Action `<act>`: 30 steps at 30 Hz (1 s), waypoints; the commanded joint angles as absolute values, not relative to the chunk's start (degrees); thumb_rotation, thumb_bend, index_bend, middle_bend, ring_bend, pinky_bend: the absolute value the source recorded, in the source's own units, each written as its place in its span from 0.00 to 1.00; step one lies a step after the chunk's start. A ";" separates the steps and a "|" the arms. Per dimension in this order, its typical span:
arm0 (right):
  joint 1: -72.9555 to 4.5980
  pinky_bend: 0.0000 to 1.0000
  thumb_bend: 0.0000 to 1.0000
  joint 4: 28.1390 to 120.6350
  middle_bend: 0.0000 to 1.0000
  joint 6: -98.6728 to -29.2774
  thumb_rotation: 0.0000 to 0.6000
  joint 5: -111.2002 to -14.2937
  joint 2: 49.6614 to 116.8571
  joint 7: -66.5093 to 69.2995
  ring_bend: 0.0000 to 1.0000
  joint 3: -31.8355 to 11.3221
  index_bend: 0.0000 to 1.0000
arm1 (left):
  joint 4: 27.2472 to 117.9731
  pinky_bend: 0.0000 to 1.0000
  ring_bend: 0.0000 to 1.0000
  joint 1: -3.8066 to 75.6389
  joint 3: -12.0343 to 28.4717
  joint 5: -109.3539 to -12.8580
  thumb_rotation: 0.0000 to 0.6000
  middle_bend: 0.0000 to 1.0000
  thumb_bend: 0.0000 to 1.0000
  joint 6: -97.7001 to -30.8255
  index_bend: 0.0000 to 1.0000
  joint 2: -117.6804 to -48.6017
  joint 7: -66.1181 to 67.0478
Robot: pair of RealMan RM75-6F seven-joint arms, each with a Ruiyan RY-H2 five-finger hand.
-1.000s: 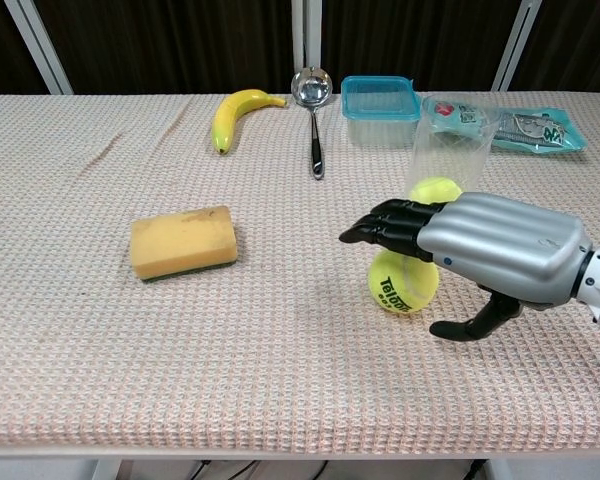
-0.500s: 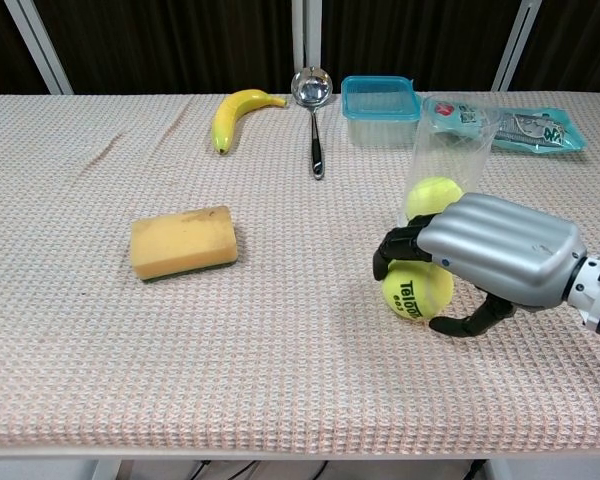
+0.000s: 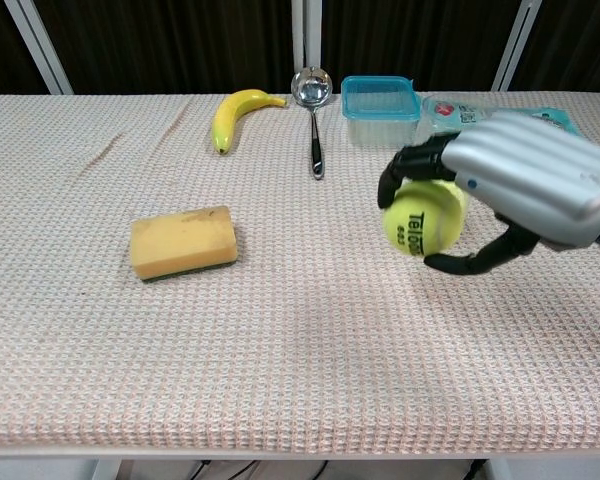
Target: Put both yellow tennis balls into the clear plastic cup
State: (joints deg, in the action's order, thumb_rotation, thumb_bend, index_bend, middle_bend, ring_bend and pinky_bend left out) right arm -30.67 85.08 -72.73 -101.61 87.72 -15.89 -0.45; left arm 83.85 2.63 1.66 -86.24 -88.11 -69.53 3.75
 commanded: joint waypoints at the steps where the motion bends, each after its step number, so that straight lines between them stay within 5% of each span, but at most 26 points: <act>1: -30.91 0.76 0.30 89.06 0.61 -76.39 1.00 -103.10 84.71 -15.74 0.58 -3.39 0.76 | 84.00 0.00 0.00 2.76 1.66 -86.36 1.00 0.00 0.00 -87.96 0.00 -69.42 3.89; 9: -30.75 0.76 0.30 89.83 0.61 -78.52 1.00 -97.04 81.79 -14.99 0.58 -9.58 0.76 | 84.96 0.00 0.00 3.20 1.71 -87.21 1.00 0.00 0.00 -87.99 0.00 -68.94 4.97; 18: -30.26 0.66 0.28 85.11 0.51 -77.24 1.00 -92.75 82.57 -12.75 0.49 -9.95 0.68 | 84.63 0.00 0.00 3.81 1.79 -86.34 1.00 0.00 0.00 -86.31 0.00 -69.18 5.36; 25: -31.62 0.27 0.08 87.74 0.11 -70.15 1.00 -87.55 80.23 -9.54 0.09 -9.84 0.03 | 85.35 0.00 0.00 4.14 1.90 -86.46 1.00 0.00 0.00 -86.11 0.00 -68.79 6.13; 30: -32.08 0.21 0.03 87.27 0.05 -70.52 1.00 -87.83 80.39 -8.16 0.01 -10.17 0.00 | 85.71 0.00 0.00 4.20 1.88 -86.38 1.00 0.00 0.00 -85.98 0.00 -68.59 6.28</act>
